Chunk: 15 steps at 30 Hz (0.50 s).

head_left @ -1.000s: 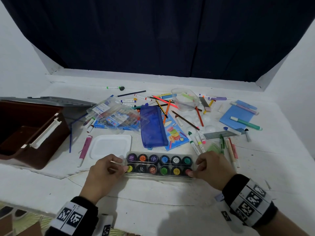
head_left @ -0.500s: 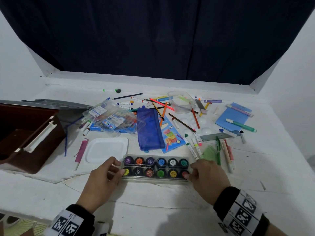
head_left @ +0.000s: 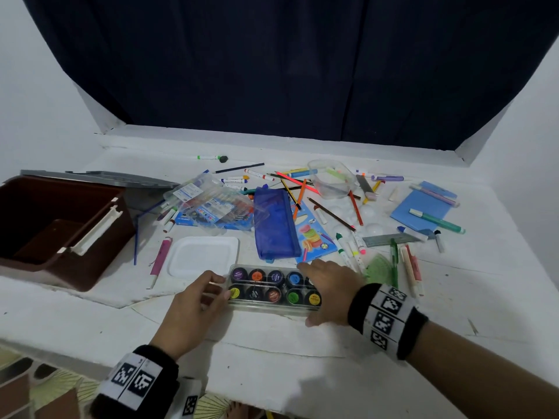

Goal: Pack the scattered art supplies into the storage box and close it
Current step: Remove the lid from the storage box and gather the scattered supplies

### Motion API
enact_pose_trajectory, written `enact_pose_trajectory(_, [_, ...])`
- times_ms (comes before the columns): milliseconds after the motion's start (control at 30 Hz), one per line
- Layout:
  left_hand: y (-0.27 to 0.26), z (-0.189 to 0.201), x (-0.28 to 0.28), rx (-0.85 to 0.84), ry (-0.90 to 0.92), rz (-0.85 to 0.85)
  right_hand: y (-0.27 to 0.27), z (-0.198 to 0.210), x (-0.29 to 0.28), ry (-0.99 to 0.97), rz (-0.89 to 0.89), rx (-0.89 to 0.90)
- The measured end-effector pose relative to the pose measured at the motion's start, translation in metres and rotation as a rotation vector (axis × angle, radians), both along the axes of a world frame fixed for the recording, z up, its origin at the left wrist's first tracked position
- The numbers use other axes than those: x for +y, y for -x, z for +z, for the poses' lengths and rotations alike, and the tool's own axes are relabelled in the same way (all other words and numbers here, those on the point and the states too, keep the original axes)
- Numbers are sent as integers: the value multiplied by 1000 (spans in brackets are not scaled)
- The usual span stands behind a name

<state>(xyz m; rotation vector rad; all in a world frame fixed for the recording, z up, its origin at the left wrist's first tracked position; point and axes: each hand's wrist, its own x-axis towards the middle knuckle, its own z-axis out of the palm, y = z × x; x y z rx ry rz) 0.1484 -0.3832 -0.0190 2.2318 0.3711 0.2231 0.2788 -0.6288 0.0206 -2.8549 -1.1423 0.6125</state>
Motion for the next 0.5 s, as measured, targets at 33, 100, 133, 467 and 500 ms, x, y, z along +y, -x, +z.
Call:
enact_pose_trajectory(33, [2,1,-1,4,13,-2,-1,-2,3,5,3,-10])
enact_pose_trajectory(100, [6,-1,-1,3,20,-6,-3,-5,6,-17,-9,-20])
enact_pose_trajectory(133, [8,-1,-1,0,27,-2,-4,-7,5,-47,-23,-24])
enact_pose_trajectory(467, [25,3,-3,-155,276,84,18,0,-12,-498,-84,-176])
enact_pose_trajectory(500, [26,6,-3,-185,293,93,21,0,-12,-508,-96,-173])
